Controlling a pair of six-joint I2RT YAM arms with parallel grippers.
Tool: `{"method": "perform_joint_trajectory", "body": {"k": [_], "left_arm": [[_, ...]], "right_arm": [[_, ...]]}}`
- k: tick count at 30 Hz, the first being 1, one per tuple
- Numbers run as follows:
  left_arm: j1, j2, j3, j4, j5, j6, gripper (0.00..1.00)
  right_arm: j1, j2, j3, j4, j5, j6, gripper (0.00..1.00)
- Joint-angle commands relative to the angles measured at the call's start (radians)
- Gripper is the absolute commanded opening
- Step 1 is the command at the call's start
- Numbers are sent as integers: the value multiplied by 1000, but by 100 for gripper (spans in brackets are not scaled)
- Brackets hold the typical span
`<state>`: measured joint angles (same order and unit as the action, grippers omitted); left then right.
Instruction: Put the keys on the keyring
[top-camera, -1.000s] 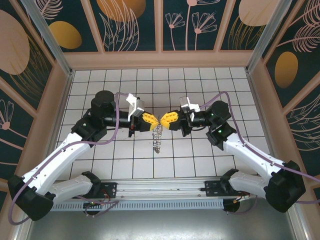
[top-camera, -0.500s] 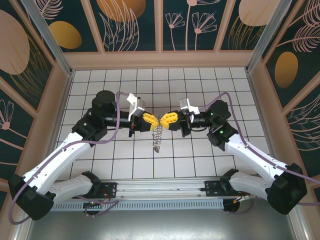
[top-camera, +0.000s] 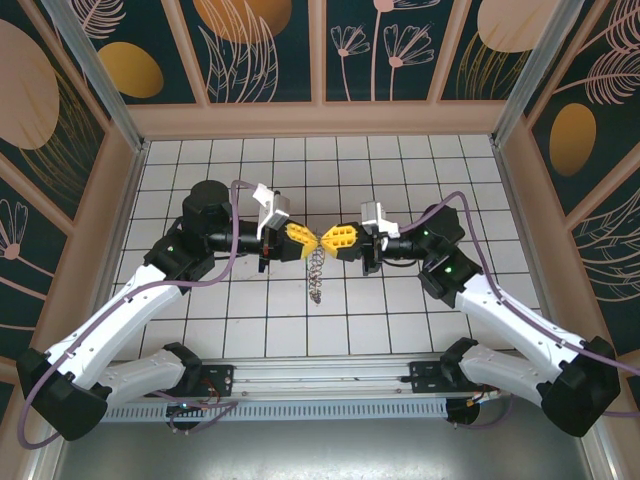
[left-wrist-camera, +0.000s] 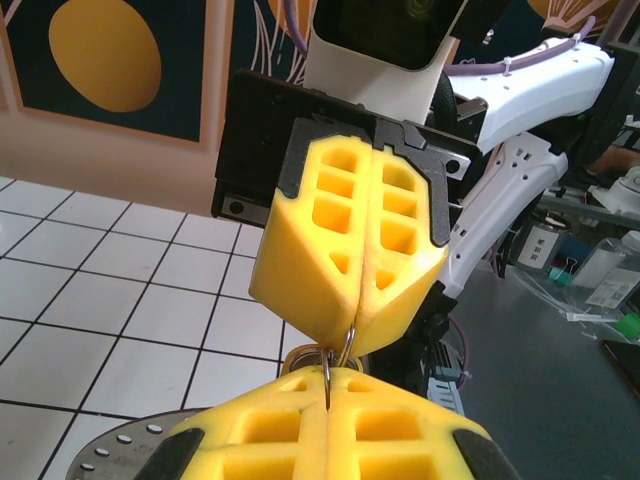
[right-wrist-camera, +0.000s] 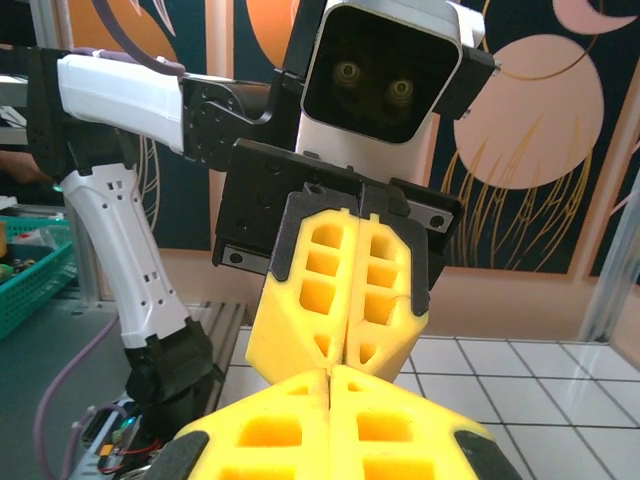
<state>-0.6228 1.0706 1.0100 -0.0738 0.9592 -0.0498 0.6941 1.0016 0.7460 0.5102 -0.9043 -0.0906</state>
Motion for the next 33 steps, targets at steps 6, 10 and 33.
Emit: {"method": "perform_joint_trajectory", "body": {"k": [6, 10, 33], "left_arm": [[-9, -18, 11, 177, -19, -34, 0], [-9, -23, 3, 194, -22, -44, 0], [-10, -6, 14, 206, -40, -42, 0]], "right_arm": [[38, -21, -54, -63, 34, -59, 0], [39, -36, -70, -62, 52, -66, 0], [61, -82, -109, -50, 157, -118, 21]]}}
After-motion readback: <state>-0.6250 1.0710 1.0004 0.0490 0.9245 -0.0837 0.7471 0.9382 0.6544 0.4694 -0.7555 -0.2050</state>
